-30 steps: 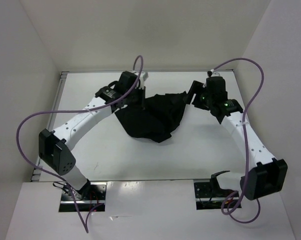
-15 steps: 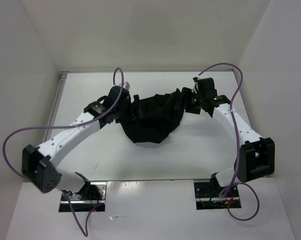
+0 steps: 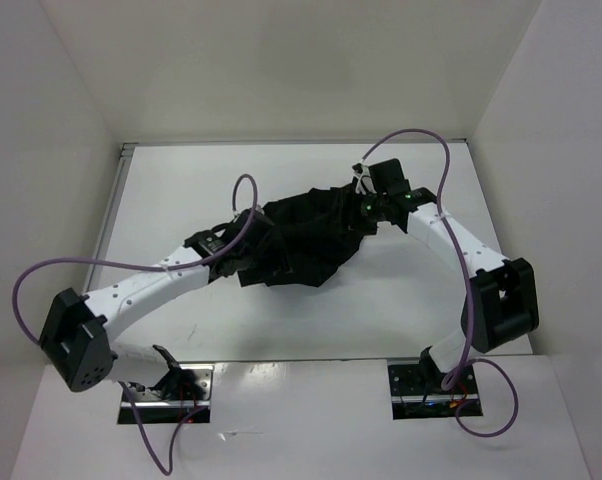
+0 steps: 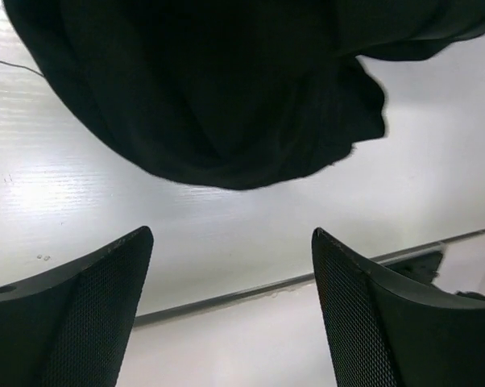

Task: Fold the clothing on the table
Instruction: Flatten the skirt out

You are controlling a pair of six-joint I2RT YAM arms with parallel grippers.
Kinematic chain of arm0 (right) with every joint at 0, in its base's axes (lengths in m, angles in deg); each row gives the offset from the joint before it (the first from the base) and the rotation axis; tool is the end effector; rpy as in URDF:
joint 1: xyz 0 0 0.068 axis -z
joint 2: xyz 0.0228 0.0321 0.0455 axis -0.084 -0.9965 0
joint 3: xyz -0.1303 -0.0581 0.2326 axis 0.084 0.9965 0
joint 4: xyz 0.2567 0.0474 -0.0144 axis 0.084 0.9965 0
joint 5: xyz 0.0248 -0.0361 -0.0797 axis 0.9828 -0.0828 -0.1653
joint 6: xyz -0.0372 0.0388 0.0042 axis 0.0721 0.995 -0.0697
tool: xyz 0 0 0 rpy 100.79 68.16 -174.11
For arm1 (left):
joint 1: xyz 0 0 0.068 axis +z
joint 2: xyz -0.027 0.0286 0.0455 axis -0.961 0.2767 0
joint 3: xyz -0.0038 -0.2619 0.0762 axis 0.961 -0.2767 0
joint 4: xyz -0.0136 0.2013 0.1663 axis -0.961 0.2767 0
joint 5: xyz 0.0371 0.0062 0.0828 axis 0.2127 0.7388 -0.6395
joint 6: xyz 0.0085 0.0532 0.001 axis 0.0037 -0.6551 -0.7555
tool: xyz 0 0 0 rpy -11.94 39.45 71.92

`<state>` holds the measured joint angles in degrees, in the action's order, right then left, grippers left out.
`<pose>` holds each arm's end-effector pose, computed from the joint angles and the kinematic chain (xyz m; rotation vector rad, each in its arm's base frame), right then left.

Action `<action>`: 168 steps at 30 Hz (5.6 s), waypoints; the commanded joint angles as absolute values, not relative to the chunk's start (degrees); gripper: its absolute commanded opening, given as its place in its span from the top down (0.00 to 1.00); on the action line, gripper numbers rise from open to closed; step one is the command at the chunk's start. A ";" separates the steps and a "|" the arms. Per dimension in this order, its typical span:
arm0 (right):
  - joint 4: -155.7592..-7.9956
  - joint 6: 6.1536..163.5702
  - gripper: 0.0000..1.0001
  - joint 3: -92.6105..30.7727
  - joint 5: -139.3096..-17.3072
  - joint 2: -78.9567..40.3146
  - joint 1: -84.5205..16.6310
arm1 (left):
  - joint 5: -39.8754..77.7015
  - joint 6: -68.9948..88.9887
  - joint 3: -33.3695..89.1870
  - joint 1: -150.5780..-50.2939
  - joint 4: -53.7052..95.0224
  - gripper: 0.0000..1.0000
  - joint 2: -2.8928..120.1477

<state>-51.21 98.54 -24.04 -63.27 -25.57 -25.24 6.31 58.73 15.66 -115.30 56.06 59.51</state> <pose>0.3026 0.1273 0.2745 -0.1823 2.5061 0.7911 0.2121 -0.1833 0.2750 -0.4567 2.5197 -0.6678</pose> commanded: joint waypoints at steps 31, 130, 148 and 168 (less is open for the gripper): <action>-53.91 98.61 0.35 -30.86 -63.81 -37.10 -26.18 | 0.00 37.62 39.67 -94.42 48.15 0.76 83.42; -54.88 102.13 1.00 -54.24 -80.83 -68.49 -28.47 | 26.71 51.78 17.09 -97.58 40.96 1.00 50.11; -46.79 102.83 0.61 -47.42 -89.31 -43.64 -20.11 | 49.34 31.73 8.30 -100.30 53.34 0.67 52.40; -46.79 101.16 0.40 -30.61 -75.05 -32.11 -27.93 | 23.14 48.25 19.71 -95.48 36.03 0.50 88.32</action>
<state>-46.09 102.14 -30.16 -76.15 -34.07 -27.49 27.82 46.38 14.90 -97.64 39.43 85.39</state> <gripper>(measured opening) 0.602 0.508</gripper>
